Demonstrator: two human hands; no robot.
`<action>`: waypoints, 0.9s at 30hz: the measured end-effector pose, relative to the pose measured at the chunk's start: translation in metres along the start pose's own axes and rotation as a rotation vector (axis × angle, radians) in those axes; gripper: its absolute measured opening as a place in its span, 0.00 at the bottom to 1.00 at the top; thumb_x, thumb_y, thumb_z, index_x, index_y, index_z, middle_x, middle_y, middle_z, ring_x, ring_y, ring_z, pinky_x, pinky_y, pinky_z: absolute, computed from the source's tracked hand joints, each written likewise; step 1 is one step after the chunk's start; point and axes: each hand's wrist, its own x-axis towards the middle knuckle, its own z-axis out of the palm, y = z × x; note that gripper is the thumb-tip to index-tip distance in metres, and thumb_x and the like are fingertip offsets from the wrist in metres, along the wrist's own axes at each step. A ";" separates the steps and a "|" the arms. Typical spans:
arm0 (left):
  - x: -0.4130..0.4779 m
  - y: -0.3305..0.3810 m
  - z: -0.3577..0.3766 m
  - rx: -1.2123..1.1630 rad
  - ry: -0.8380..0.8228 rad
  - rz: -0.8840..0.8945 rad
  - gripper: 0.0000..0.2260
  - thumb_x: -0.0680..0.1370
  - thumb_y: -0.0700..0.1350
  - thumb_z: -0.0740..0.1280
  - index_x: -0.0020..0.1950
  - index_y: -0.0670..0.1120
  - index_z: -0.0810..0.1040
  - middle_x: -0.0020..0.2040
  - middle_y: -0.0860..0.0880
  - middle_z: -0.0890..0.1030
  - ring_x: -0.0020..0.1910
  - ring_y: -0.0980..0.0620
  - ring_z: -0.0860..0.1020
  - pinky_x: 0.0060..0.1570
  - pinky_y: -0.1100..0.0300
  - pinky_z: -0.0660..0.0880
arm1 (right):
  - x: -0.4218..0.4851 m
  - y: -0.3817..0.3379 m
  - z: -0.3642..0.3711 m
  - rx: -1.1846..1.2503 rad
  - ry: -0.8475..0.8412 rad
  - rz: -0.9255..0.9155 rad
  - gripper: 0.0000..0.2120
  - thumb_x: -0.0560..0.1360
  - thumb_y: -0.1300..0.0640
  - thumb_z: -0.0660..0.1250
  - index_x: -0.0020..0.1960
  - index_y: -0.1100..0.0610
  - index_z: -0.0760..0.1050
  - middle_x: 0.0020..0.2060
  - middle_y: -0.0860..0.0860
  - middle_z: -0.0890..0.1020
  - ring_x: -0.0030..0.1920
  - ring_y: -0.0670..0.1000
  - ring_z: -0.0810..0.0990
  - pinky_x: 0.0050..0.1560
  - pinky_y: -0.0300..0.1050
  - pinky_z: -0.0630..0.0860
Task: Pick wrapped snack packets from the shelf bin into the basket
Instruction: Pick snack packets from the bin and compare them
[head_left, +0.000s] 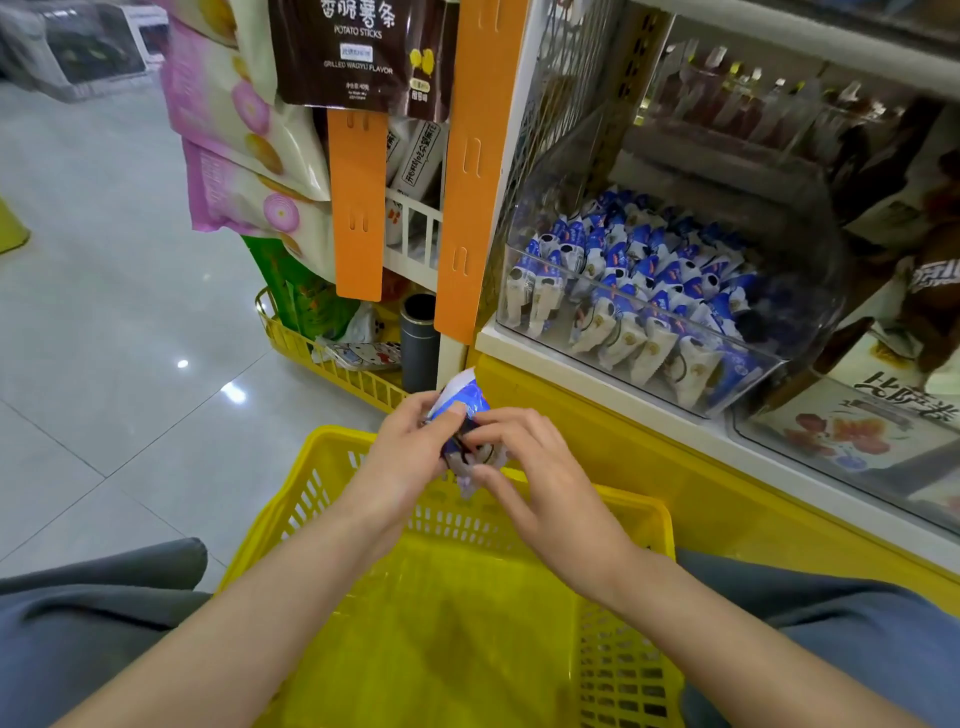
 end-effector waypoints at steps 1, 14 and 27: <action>0.001 0.002 0.000 -0.028 -0.001 0.008 0.11 0.80 0.43 0.59 0.60 0.40 0.73 0.53 0.39 0.79 0.50 0.45 0.79 0.57 0.46 0.73 | 0.001 0.001 -0.002 0.021 0.047 0.022 0.12 0.76 0.56 0.64 0.59 0.57 0.72 0.56 0.47 0.72 0.58 0.43 0.69 0.59 0.30 0.64; 0.000 0.015 0.006 -0.229 -0.167 -0.018 0.14 0.79 0.48 0.60 0.57 0.40 0.77 0.51 0.42 0.83 0.48 0.49 0.81 0.48 0.56 0.79 | 0.015 -0.001 -0.032 0.858 0.144 0.574 0.06 0.74 0.67 0.64 0.51 0.62 0.75 0.45 0.58 0.82 0.32 0.42 0.80 0.36 0.32 0.78; 0.008 0.025 0.012 -0.085 -0.121 0.150 0.06 0.77 0.48 0.63 0.52 0.52 0.78 0.50 0.52 0.84 0.49 0.52 0.82 0.53 0.55 0.76 | 0.066 0.017 -0.122 -0.067 0.337 0.198 0.10 0.77 0.53 0.62 0.58 0.48 0.74 0.49 0.40 0.78 0.49 0.37 0.77 0.47 0.29 0.73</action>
